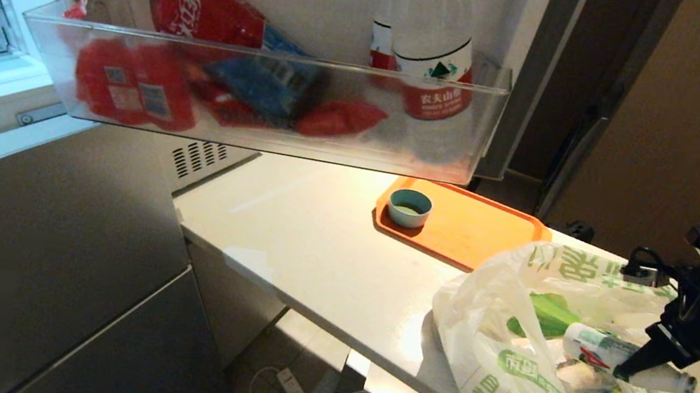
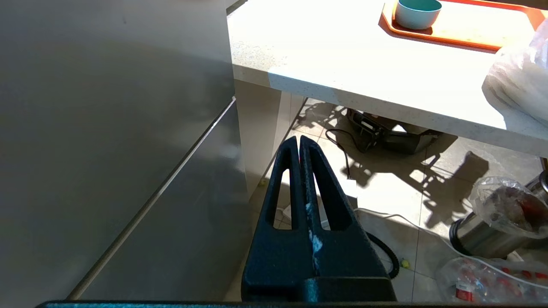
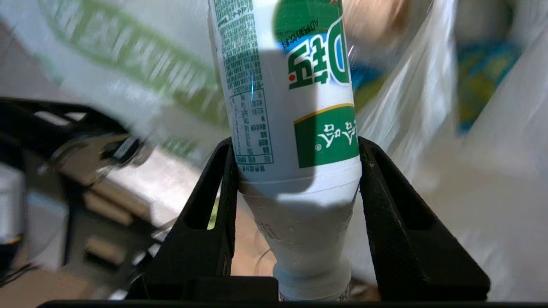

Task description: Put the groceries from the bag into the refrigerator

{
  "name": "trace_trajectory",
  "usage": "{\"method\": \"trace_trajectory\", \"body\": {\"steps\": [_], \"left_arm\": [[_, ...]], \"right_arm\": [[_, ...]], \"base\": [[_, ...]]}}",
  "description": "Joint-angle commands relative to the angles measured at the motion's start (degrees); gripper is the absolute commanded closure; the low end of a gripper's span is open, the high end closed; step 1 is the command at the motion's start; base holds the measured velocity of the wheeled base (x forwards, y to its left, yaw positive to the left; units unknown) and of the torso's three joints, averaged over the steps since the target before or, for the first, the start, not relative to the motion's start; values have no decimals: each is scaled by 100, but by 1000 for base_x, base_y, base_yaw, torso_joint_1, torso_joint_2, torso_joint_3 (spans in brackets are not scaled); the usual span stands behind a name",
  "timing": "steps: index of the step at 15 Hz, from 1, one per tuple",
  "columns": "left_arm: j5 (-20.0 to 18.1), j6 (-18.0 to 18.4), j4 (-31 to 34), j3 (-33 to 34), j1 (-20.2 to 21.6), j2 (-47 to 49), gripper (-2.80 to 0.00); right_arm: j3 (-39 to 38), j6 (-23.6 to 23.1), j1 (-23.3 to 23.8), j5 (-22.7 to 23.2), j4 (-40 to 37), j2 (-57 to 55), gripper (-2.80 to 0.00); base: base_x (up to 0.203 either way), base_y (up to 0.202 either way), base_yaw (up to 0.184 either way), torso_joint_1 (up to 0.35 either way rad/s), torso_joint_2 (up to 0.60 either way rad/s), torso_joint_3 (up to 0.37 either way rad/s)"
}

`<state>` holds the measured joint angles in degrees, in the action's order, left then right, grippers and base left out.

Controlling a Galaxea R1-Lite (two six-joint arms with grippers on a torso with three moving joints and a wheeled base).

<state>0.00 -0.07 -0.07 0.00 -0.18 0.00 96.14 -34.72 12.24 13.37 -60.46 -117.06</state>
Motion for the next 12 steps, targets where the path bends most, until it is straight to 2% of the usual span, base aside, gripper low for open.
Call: {"method": "trace_trajectory", "body": {"steps": [1,3,6,12], "left_arm": [[0,-1,-1,0,1,0,0],[0,-1,-1,0,1,0,0],[0,-1,-1,0,1,0,0],[0,-1,-1,0,1,0,0]], "right_arm": [[51,101,6,-22,-207,113,0],[107,333,7,-55,-466,86,0],[107,343,13,-204,-510,-9,0],[298,399,24,-221,-629,-121,0]], "base": [[0,0,0,0,0,0],[0,0,0,0,0,0],[0,0,0,0,0,0],[0,0,0,0,0,0]]}}
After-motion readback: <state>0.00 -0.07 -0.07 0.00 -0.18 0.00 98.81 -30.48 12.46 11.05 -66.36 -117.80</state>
